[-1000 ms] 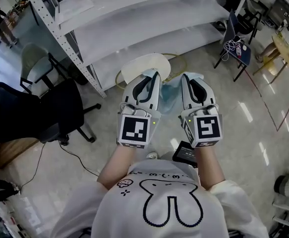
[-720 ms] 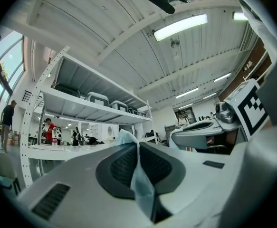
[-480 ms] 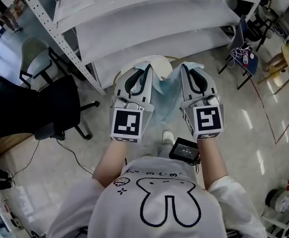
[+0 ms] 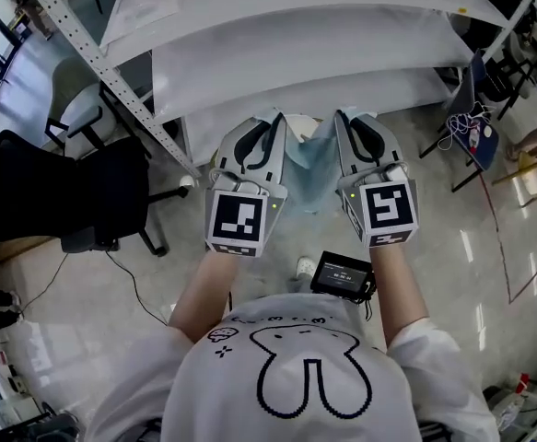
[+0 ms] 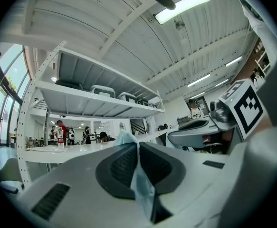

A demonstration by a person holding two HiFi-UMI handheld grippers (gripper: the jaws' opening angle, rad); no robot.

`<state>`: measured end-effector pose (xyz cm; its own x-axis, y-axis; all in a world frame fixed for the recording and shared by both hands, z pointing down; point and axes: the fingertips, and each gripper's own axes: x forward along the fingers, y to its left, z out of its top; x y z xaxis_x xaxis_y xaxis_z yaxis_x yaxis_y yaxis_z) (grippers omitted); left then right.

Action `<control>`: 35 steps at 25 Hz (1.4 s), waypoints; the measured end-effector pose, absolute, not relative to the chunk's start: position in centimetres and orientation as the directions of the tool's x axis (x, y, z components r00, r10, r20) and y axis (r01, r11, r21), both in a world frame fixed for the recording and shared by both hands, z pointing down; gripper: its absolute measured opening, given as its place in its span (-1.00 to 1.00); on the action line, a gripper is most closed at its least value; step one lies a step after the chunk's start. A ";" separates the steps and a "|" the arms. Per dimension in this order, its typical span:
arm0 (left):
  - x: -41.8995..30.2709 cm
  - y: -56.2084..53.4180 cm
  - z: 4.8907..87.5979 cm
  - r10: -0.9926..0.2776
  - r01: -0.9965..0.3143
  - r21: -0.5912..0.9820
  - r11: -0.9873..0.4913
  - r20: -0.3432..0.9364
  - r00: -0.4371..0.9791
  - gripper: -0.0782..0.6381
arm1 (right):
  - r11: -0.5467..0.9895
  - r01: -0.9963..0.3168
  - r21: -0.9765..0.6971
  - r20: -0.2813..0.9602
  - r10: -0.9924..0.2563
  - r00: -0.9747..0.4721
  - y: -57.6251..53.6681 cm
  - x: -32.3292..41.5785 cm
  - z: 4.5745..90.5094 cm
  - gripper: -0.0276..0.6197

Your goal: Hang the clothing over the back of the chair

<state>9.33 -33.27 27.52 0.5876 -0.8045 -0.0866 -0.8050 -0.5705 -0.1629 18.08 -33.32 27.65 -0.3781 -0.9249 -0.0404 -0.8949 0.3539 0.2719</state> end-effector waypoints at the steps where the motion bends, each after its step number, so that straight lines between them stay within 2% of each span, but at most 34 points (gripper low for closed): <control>1: 9.7 -34.1 27.6 -0.810 -0.810 -0.164 -0.564 -0.082 0.580 -0.70 | 0.365 -0.891 0.270 -0.038 -0.921 -0.389 -34.2 18.4 27.7 -0.83; 12: 12.1 -42.2 29.1 -0.874 -0.861 -0.194 -0.470 -0.034 0.485 -0.69 | 0.525 -0.802 0.285 0.038 -0.842 -0.538 -42.4 19.5 30.0 -0.83; 19: 11.1 -45.7 30.3 -0.899 -0.878 -0.215 -0.427 -0.006 0.439 -0.69 | 0.603 -0.740 0.298 0.072 -0.787 -0.613 -45.5 17.1 31.2 -0.83; 35: 8.3 -52.4 40.4 -0.853 -0.847 -0.152 -0.510 0.212 0.476 -0.69 | 0.640 -0.737 0.217 0.282 -0.764 -0.580 -52.0 13.9 41.2 -0.83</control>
